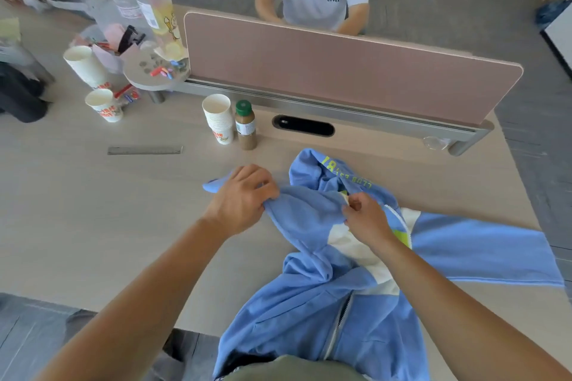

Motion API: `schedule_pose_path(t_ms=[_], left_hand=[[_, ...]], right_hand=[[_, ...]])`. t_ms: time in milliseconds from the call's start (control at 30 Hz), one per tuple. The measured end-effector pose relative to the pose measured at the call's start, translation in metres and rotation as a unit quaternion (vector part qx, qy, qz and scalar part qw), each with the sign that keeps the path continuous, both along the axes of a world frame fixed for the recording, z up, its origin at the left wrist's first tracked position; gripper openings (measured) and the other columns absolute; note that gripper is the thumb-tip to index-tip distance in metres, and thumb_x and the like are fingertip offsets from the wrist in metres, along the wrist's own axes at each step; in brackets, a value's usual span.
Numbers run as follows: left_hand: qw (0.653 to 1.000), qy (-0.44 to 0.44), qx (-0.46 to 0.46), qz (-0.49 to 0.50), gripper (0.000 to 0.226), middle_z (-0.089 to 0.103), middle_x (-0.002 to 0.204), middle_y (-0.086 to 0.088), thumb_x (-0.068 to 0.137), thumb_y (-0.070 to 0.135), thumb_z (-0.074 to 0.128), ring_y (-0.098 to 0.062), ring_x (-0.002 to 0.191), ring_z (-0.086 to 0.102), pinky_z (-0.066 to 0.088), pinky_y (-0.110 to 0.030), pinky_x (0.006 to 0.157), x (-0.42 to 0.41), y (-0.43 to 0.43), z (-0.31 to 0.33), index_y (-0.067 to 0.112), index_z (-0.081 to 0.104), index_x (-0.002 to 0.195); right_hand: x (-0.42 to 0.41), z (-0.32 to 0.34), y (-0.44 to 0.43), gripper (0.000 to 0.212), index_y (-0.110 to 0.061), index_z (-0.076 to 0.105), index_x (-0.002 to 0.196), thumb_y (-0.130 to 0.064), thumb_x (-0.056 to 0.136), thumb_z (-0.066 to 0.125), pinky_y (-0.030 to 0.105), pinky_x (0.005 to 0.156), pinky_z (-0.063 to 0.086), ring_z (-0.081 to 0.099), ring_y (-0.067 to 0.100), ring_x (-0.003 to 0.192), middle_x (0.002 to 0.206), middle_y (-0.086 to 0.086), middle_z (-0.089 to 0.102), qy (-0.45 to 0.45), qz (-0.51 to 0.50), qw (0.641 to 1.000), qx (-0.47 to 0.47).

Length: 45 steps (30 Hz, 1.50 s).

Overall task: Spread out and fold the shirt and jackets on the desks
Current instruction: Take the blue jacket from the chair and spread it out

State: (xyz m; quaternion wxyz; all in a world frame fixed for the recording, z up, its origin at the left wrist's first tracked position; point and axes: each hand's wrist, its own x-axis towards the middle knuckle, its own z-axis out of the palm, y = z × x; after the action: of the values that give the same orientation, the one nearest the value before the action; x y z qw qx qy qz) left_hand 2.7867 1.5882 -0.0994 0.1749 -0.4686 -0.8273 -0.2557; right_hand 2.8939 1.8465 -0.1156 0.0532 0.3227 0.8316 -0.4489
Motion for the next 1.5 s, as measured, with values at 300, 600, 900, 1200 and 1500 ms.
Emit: schedule_pose_path(t_ms=[300, 600, 900, 1200, 1500], left_hand=[[0.892, -0.373, -0.148, 0.207, 0.028, 0.061, 0.12, -0.009, 0.089, 0.018, 0.067, -0.033, 0.114, 0.055, 0.043, -0.038, 0.094, 0.01, -0.058, -0.092, 0.012, 0.067, 0.116], [0.816, -0.387, -0.32, 0.287, 0.065, 0.019, 0.157, -0.001, 0.095, 0.046, 0.05, -0.025, 0.145, 0.023, 0.038, -0.048, 0.11, -0.042, -0.058, -0.12, 0.04, 0.022, 0.153], [0.793, -0.401, -0.172, 0.426, 0.045, 0.043, 0.131, -0.02, 0.091, 0.012, 0.056, -0.042, 0.119, 0.051, 0.047, -0.05, 0.095, -0.067, -0.171, -0.096, 0.009, 0.05, 0.135], [0.823, -0.185, 0.048, 0.535, 0.023, 0.035, 0.132, -0.012, 0.082, 0.007, 0.053, -0.03, 0.088, 0.045, 0.046, -0.038, 0.064, -0.084, -0.216, 0.003, 0.011, 0.053, 0.105], [0.625, -0.464, -0.415, 0.471, 0.048, 0.043, 0.135, -0.007, 0.09, 0.041, 0.05, -0.028, 0.129, 0.036, 0.036, -0.038, 0.108, 0.021, -0.277, -0.085, 0.031, 0.049, 0.137]], right_hand=[[0.014, -0.024, -0.027, 0.038, -0.016, 0.056, 0.132, -0.025, 0.095, 0.061, 0.033, 0.1, 0.042, 0.053, 0.023, 0.121, 0.132, 0.004, 0.051, -0.072, 0.258, 0.953, 0.138], [0.027, -0.057, -0.047, 0.052, -0.022, 0.042, 0.148, -0.037, 0.1, 0.052, 0.038, 0.113, 0.034, 0.034, 0.023, 0.142, 0.16, -0.004, 0.024, -0.178, 0.338, 0.907, 0.177], [-0.004, -0.073, -0.086, 0.044, -0.02, 0.056, 0.138, -0.04, 0.099, 0.053, 0.03, 0.115, 0.031, 0.034, 0.013, 0.144, 0.159, -0.006, 0.031, -0.071, 0.388, 0.903, 0.172], [-0.025, -0.079, -0.143, 0.082, -0.023, 0.047, 0.146, -0.072, 0.082, 0.029, 0.031, 0.116, 0.029, 0.038, 0.019, 0.141, 0.154, -0.003, 0.039, -0.067, 0.412, 0.894, 0.162], [-0.012, -0.107, -0.146, 0.059, -0.032, 0.04, 0.149, -0.06, 0.097, 0.043, 0.039, 0.119, 0.024, 0.022, 0.023, 0.148, 0.164, -0.001, 0.021, -0.125, 0.455, 0.85, 0.235]])
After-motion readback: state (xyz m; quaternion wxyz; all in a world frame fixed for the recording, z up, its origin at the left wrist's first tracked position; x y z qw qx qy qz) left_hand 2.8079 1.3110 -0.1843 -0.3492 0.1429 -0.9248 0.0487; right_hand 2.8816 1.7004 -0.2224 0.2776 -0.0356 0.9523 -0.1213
